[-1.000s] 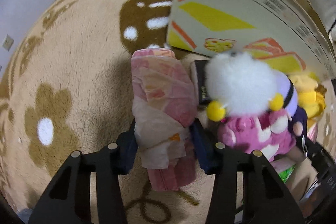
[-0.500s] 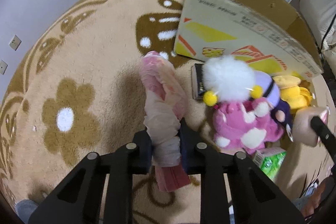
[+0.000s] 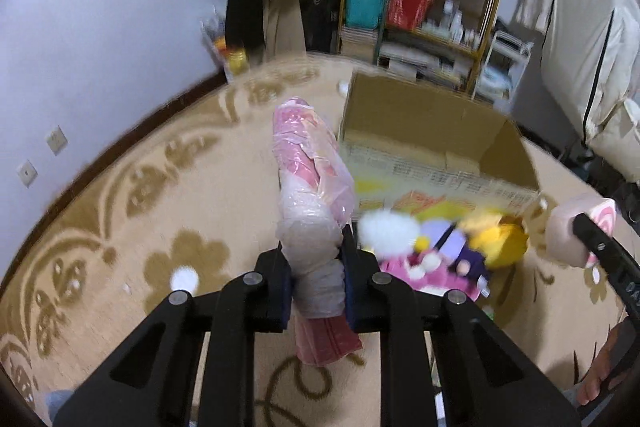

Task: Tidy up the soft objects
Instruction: 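Lift the pink roll with the left tool while the right tool lifts the swirl cushion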

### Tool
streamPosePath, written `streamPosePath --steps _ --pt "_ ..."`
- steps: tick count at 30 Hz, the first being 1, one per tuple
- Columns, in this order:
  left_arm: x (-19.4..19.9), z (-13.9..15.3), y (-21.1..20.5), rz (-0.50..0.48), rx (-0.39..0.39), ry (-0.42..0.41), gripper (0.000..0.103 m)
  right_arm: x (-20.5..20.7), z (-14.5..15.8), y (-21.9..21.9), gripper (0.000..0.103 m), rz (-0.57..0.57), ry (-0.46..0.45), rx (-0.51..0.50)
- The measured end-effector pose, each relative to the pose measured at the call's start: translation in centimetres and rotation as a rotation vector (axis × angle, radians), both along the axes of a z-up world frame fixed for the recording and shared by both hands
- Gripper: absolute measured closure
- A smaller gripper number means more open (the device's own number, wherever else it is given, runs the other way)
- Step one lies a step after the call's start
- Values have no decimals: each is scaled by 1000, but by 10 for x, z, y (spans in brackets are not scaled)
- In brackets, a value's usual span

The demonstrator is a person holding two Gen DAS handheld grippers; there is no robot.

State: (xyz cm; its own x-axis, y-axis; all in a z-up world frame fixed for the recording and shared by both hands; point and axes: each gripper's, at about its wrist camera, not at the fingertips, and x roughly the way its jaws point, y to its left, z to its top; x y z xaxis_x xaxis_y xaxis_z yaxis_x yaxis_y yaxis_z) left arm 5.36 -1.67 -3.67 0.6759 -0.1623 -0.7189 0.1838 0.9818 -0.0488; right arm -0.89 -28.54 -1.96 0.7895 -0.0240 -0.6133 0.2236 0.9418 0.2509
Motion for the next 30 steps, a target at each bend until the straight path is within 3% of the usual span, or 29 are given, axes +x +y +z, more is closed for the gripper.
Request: streamPosePath --steps 5,15,30 --pt "-5 28 -3 -19 22 -133 85 3 18 11 44 31 -45 -66" --pt "1 54 -23 -76 49 -252 85 20 48 20 44 76 -125 -156" --pt "43 46 -55 -161 110 -297 85 62 45 17 44 109 -160 -219"
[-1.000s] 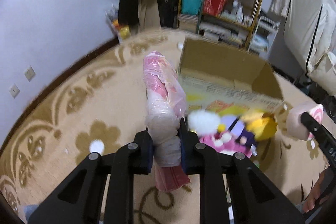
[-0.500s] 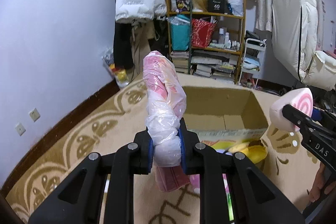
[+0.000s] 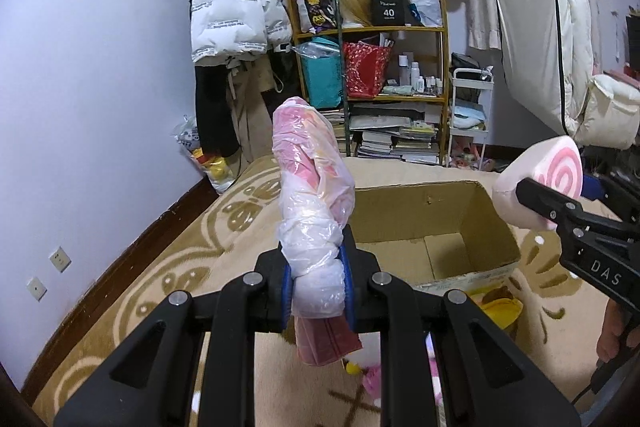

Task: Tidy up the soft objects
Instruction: 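Lift the pink roll with the left tool while the right tool lifts the swirl cushion, then drop the pink roll and swirl cushion into the box, opening both tools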

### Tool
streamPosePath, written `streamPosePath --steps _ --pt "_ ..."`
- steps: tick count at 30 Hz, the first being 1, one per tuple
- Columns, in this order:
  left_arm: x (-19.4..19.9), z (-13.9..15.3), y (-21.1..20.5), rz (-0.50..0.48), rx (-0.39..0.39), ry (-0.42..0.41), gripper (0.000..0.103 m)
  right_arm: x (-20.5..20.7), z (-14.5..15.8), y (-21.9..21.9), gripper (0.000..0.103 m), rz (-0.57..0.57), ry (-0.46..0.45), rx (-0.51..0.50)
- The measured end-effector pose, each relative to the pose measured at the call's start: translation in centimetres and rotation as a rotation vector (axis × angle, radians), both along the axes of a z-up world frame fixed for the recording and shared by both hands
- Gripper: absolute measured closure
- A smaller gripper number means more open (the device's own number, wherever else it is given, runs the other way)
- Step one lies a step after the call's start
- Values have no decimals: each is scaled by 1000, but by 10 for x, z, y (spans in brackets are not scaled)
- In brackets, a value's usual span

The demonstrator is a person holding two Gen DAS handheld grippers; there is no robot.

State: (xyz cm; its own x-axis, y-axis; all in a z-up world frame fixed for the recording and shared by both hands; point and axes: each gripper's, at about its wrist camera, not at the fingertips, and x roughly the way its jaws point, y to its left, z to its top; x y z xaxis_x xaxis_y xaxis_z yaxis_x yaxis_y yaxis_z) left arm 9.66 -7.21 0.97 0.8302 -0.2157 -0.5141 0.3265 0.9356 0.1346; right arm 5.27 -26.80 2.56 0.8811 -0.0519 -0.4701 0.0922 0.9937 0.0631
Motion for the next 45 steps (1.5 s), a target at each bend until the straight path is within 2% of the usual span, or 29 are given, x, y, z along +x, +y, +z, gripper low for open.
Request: streamPosePath --steps 10,19,27,34,35,37,40,42,45 --pt "34 -14 -11 -24 -22 45 84 28 -14 -11 44 33 -2 41" --pt "57 -37 -16 -47 -51 149 84 45 -42 -17 44 57 16 91" --pt "69 -63 -21 -59 -19 251 80 54 -55 -20 38 56 49 100" --pt "74 -71 -18 -35 -6 283 75 54 -59 -14 36 95 76 100" --pt "74 -71 -17 -27 -6 283 73 53 -58 -13 33 104 77 94" --pt "72 -69 -15 -22 -8 277 56 51 -57 -8 31 116 77 68" --pt "67 -61 -13 -24 -17 249 49 47 -55 -4 24 121 74 50" --pt "62 -54 -13 -21 -12 229 42 41 -50 -2 11 116 48 49" --pt "57 -47 -10 -13 -19 222 33 34 -42 1 5 107 28 40"
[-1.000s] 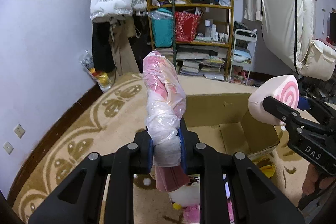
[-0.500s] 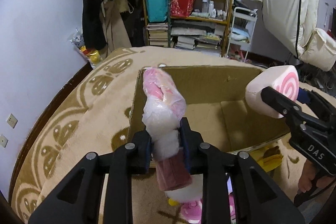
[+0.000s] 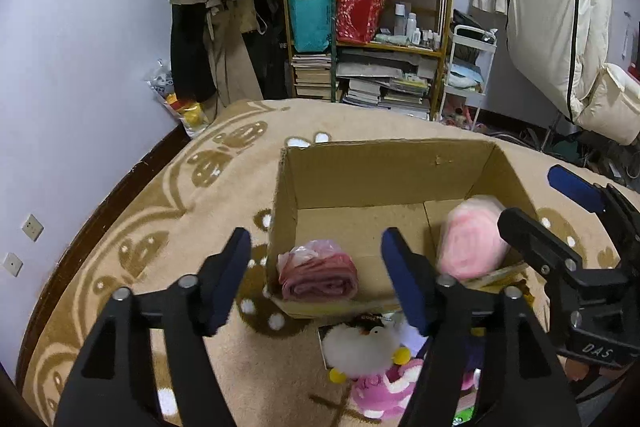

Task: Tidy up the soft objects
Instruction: 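Drop the pink roll and swirl cushion into the box, opening both tools, then grasp the white fluffy plush with the left tool while the right tool grasps the green tissue pack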

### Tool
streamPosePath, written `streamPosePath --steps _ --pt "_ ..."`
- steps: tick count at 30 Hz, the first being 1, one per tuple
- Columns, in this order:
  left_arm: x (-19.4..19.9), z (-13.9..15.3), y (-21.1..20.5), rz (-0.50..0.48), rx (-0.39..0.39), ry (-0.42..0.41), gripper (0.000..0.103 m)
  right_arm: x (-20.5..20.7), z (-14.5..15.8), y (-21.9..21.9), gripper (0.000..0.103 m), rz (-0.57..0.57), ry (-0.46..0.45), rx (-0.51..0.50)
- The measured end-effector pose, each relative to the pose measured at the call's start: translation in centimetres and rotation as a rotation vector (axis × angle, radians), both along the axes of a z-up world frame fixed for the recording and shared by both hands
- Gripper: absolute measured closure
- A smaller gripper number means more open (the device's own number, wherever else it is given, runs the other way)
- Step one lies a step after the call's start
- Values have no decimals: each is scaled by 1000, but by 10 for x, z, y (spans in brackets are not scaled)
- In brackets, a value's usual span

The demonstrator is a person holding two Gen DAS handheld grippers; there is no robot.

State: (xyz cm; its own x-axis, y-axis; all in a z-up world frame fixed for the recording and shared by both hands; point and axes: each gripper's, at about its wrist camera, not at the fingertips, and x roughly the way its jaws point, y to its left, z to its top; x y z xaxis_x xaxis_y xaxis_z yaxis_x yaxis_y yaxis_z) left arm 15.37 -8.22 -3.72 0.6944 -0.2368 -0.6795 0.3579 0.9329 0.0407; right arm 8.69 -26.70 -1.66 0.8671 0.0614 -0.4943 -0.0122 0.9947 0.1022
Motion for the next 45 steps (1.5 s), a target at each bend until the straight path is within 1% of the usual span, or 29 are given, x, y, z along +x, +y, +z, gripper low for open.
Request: streamPosePath --steps 2,4,8,10,11,15,19,25,30,32,38,45 --pt "-3 4 3 7 -11 3 28 -5 4 0 0 -9 -3 3" --pt "-8 8 7 14 -21 2 21 -11 8 -1 0 -18 -8 15" --pt "-19 17 15 29 -35 -11 12 -24 16 -4 0 -34 -2 40" --pt "-27 23 20 40 -41 -18 4 -33 20 -5 0 -43 1 53" --pt "-29 25 22 48 -38 -18 3 -37 22 -5 0 -47 6 61" --pt "-43 32 29 58 -27 -16 3 -56 30 -5 0 -65 29 87" --pt "-60 38 38 70 -23 -15 3 -75 37 -1 0 -75 33 76" --pt "-78 40 49 96 -19 50 3 -104 39 10 0 -119 102 67" --pt "-93 42 50 100 16 37 3 -120 37 12 0 -121 135 87" --pt "-98 45 51 105 20 16 3 -122 36 13 0 -115 145 105" --pt "-105 38 55 97 29 65 3 -122 24 21 0 -109 184 117" --pt "-106 21 56 94 57 120 3 -111 3 24 0 -98 266 148"
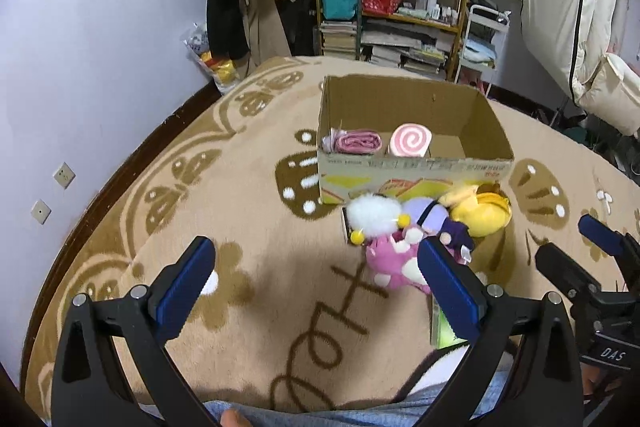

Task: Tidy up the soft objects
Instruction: 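Grasp the white fluffy plush with the left tool while the right tool grasps the green tissue pack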

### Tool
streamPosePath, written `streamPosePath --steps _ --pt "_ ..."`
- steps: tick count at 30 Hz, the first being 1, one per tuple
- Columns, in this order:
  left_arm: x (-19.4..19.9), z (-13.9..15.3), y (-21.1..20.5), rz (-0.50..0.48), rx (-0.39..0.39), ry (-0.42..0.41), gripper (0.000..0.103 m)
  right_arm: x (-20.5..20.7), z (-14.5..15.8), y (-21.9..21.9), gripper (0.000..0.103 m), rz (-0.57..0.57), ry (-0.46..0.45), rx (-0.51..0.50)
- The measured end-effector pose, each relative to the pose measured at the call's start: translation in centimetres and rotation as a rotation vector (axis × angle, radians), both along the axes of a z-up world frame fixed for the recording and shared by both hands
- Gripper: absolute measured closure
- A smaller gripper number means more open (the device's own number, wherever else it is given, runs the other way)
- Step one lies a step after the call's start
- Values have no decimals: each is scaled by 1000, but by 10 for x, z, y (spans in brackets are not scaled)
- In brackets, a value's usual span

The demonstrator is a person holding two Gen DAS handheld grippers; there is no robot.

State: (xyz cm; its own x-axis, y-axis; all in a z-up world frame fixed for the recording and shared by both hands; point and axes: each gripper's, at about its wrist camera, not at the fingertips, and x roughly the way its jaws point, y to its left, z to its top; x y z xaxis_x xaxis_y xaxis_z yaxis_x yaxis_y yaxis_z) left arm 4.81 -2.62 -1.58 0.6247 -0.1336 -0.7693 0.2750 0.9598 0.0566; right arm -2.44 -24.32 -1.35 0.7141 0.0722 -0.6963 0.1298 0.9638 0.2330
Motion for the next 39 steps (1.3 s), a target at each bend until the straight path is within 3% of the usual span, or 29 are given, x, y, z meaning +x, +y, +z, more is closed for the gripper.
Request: streamPosePath --steps 10,28,34,37,39 --pt "18 -29 -5 8 10 77 3 26 -45 -1 0 6 164 53" --pt "46 -66 -15 17 -11 201 3 53 -103 9 0 79 383 139" --pt "54 -75 -20 5 -30 215 3 59 -132 14 20 95 503 178" --pt "58 -76 -24 -1 -45 195 3 59 -139 9 28 83 507 226" --pt "63 -78 -29 -7 -46 193 3 59 -139 7 44 80 504 243"
